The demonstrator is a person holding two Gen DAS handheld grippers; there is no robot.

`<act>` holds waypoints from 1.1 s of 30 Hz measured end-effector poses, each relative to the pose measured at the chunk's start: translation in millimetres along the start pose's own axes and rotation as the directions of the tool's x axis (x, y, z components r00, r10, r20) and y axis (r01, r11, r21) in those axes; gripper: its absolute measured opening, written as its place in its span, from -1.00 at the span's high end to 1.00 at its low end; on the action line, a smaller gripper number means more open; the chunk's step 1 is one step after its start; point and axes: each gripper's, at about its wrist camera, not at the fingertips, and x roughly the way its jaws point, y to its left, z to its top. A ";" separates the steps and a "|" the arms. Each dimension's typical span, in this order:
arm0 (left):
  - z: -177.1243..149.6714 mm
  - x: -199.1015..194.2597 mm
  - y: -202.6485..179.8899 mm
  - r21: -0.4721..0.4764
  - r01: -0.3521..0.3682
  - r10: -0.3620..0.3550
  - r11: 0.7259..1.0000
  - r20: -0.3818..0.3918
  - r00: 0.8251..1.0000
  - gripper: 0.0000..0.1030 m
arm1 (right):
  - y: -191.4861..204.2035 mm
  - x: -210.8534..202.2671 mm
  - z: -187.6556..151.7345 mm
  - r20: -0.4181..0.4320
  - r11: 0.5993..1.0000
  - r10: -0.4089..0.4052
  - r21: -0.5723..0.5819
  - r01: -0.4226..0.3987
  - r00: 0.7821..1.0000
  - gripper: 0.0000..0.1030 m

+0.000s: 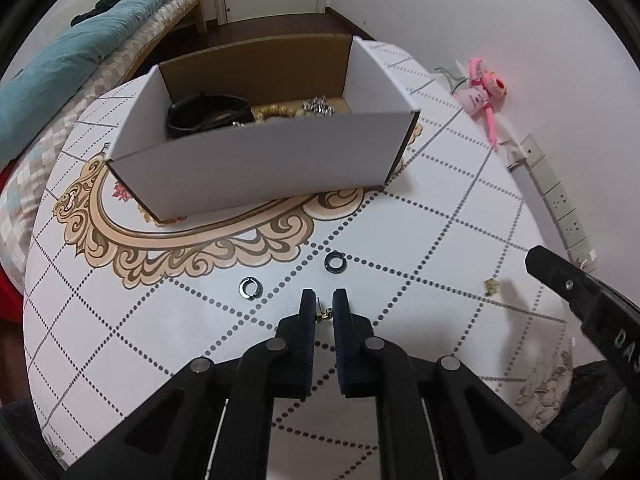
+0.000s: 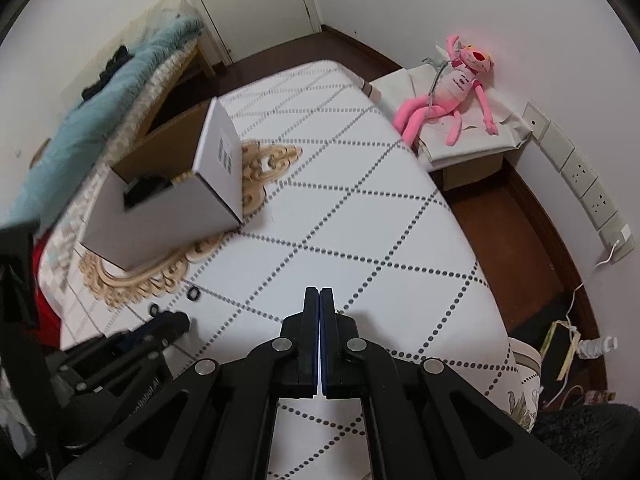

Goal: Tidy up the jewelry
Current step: 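Pinch a small gold earring with the left tool while the right tool pinches another earring, then carry both earrings into the box and open both tools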

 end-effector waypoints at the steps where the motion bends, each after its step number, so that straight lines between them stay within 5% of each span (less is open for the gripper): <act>1: 0.8 -5.9 1.5 -0.003 0.009 -0.009 1.000 0.007 1.000 0.88 | -2.0 -4.4 1.7 0.010 1.000 0.005 0.009 -0.005 1.000 1.00; 8: 5.1 -19.0 7.7 -0.013 0.017 -0.016 1.000 0.027 1.000 0.88 | -15.4 4.2 7.5 -0.070 0.999 0.023 0.045 -0.020 0.997 0.96; 10: 3.7 -15.0 9.7 -0.023 0.012 -0.012 1.000 0.014 1.000 0.88 | -15.2 12.8 4.9 -0.100 0.999 0.006 0.033 -0.003 0.995 0.75; 12: 1.1 -12.1 12.3 -0.030 0.011 -0.011 1.000 0.002 1.000 0.88 | -11.2 18.3 1.7 -0.106 1.000 0.002 0.012 0.000 0.994 0.28; 13: -0.2 -10.1 12.9 -0.030 0.007 -0.007 1.000 -0.004 1.000 0.88 | -7.8 21.6 -0.2 -0.114 1.000 -0.009 -0.007 0.008 0.993 0.27; 19: -7.3 -3.4 17.9 -0.036 -0.005 0.004 0.999 -0.028 1.000 0.88 | 13.1 37.5 -14.2 -0.100 0.987 -0.107 -0.132 0.094 0.989 0.29; 21: -8.8 -3.3 18.3 -0.036 -0.009 0.008 0.999 -0.030 1.000 0.88 | 17.9 40.3 -17.4 -0.079 0.976 -0.148 -0.171 0.133 0.986 0.74; 23: -8.9 -4.1 18.0 -0.038 -0.007 0.006 0.999 -0.030 1.000 0.88 | 20.7 42.1 -18.8 -0.068 0.972 -0.154 -0.190 0.139 0.986 0.74; 33: 33.7 -50.3 28.1 -0.086 0.082 -0.078 0.993 0.053 0.996 0.88 | 32.8 0.5 28.8 -0.009 0.994 0.043 -0.097 -0.044 0.999 0.87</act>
